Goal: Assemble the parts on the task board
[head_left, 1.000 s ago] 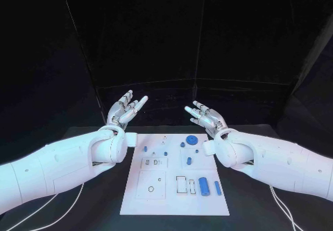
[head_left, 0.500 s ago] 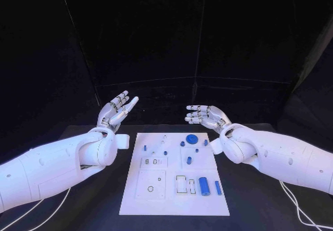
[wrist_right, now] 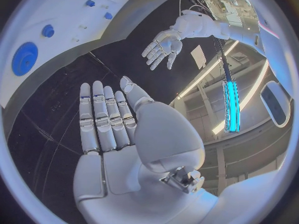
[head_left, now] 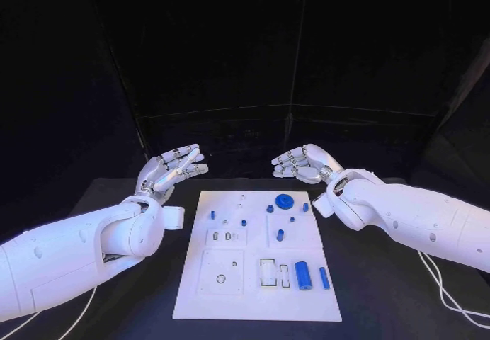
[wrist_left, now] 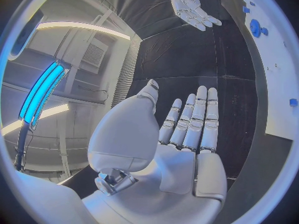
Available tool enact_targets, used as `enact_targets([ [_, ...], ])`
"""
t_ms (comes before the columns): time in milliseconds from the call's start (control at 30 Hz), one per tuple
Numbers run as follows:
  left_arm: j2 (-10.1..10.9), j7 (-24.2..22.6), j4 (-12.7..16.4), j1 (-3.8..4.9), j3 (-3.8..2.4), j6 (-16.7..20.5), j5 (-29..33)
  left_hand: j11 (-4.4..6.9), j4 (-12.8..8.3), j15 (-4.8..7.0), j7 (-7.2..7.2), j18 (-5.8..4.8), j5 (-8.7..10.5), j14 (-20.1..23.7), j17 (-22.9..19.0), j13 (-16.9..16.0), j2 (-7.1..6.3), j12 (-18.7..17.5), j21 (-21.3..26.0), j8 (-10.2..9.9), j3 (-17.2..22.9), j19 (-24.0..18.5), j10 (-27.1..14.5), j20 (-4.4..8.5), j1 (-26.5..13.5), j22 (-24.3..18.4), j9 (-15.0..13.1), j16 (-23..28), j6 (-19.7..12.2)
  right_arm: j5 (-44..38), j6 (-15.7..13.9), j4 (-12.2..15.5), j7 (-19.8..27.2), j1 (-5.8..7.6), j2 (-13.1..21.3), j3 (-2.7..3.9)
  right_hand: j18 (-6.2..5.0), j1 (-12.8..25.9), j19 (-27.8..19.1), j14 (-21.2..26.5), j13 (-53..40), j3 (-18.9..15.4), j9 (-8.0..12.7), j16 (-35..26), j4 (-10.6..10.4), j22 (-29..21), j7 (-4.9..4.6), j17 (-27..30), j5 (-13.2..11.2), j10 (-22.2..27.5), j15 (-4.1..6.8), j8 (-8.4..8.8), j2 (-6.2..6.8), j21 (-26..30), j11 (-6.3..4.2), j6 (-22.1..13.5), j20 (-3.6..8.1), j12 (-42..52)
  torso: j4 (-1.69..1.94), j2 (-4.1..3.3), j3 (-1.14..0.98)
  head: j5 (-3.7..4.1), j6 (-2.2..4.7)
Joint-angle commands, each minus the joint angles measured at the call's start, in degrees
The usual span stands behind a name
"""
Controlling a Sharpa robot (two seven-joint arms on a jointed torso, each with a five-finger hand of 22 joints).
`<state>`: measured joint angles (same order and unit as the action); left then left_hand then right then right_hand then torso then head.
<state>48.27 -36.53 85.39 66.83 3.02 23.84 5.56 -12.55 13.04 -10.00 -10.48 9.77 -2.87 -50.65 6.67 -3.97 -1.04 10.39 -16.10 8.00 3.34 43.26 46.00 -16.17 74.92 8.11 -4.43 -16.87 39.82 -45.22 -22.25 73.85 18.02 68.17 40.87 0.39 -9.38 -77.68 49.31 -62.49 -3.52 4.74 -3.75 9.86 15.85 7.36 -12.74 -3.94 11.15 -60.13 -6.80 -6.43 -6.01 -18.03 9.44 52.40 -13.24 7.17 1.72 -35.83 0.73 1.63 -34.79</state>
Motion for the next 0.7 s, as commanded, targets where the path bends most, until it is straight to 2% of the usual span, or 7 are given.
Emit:
enact_targets([
  [33,0.9,-1.1,2.1,0.11,-0.04,-2.7,-0.9,0.45,-1.1,0.39,-4.38,0.8,0.1,-2.2,-0.4,0.3,0.8,-0.5,-0.4,0.1,-0.2,2.2,1.6,0.36,0.1,-0.2,0.1,0.2,2.5,-14.6,0.6,0.4,-5.3,0.81,0.1,0.05,-1.21,0.2,9.1,-13.5,-0.3,1.5,-0.2,3.2,0.7,3.1,2.01,-1.9,0.8,-8.6,4.28,0.44,2.47,-7.4,-2.81,5.5,4.28,-0.6,-0.07,-1.99,0.35,0.25,0.36],
  [133,1.8,-0.8,4.1,0.1,-0.04,-3.3,-1.5,0.46,-1.8,0.62,-4.27,0.72,0.14,-3.1,-0.7,0.4,1.21,-1.0,0.0,-0.2,-0.3,3.1,2.4,0.51,0.2,-0.6,0.3,1.0,3.7,-21.4,1.7,0.9,-8.9,1.57,0.2,0.06,-1.13,0.3,12.9,-19.9,-0.4,1.2,-0.1,6.9,0.6,5.8,2.85,-4.0,0.4,-10.9,5.99,0.69,3.29,-12.5,-4.1,6.6,6.42,-0.8,0.06,-3.01,0.52,0.44,0.78],
  [233,2.5,-0.5,5.8,0.09,-0.03,-3.9,-1.8,0.47,-2.2,0.64,-4.24,0.7,0.15,-3.5,-1.0,0.4,1.4,-1.5,0.3,-0.5,-0.4,3.5,2.7,0.57,0.2,-0.9,0.5,1.6,4.1,-27.8,3.3,1.4,-12.4,2.14,0.3,0.07,-1.07,0.6,14.5,-23.0,-0.4,1.1,-0.1,9.9,0.6,7.8,3.3,-6.0,0.7,-12.2,6.82,0.96,3.79,-16.0,-4.77,7.4,7.57,-1.2,0.21,-3.8,0.63,0.4,1.25],
  [367,3.0,0.0,7.7,0.05,-0.03,-4.6,-1.9,0.47,-2.6,0.65,-4.24,0.68,0.15,-3.9,-1.3,0.4,1.61,-2.0,0.7,-1.0,-0.6,3.9,3.0,0.6,0.1,-1.2,0.7,2.2,4.3,-36.1,6.3,2.2,-17.1,2.53,0.0,0.09,-1.01,0.4,15.7,-23.8,-0.6,2.0,-0.2,16.9,0.6,11.1,4.03,-10.2,5.0,-13.5,7.89,1.07,4.33,-21.5,-5.52,9.1,8.85,-1.9,0.49,-4.78,0.68,0.43,1.64],
  [467,3.1,0.6,8.3,0.03,-0.02,-5.2,-2.0,0.39,-2.8,0.6,-4.37,0.65,0.15,-4.0,-1.5,0.4,1.72,-2.4,1.0,-1.4,-0.8,4.1,3.0,0.59,-0.2,-1.4,0.8,2.7,3.8,-39.8,7.8,2.4,-19.4,2.64,-0.4,0.1,-0.89,1.8,15.6,-24.0,-0.6,2.4,-0.1,22.9,0.5,13.0,3.97,-13.7,3.8,-13.2,7.99,1.8,4.86,-24.6,-5.61,9.2,8.91,-2.8,0.65,-5.3,0.74,0.5,1.7],
  [567,3.4,1.0,8.9,0.02,-0.02,-5.6,-2.0,0.35,-2.8,0.56,-4.41,0.63,0.15,-4.0,-1.6,0.4,1.74,-2.6,1.1,-1.6,-0.9,4.2,3.0,0.58,-0.3,-1.6,0.9,2.9,3.7,-43.4,9.3,2.4,-21.6,2.72,-1.0,0.12,-0.9,3.2,15.7,-24.1,-0.4,2.6,0.0,26.3,0.2,14.0,3.69,-15.9,2.2,-11.4,7.68,2.43,5.14,-26.3,-5.08,8.7,8.63,-3.6,0.77,-5.77,0.76,0.71,1.74],
  [700,3.5,1.3,9.5,0.02,-0.02,-5.7,-2.0,0.33,-2.9,0.54,-4.42,0.63,0.15,-4.1,-1.7,0.4,1.74,-2.8,1.2,-1.7,-1.0,4.2,3.0,0.57,-0.4,-1.6,0.9,3.1,3.7,-45.4,10.6,2.1,-23.0,2.84,-1.6,0.13,-0.95,4.1,16.0,-23.9,-0.3,2.5,0.0,31.2,0.3,14.9,3.34,-19.8,1.5,-9.0,7.3,2.88,5.73,-27.9,-4.52,7.4,8.23,-3.5,0.75,-6.19,0.73,0.85,1.78],
])
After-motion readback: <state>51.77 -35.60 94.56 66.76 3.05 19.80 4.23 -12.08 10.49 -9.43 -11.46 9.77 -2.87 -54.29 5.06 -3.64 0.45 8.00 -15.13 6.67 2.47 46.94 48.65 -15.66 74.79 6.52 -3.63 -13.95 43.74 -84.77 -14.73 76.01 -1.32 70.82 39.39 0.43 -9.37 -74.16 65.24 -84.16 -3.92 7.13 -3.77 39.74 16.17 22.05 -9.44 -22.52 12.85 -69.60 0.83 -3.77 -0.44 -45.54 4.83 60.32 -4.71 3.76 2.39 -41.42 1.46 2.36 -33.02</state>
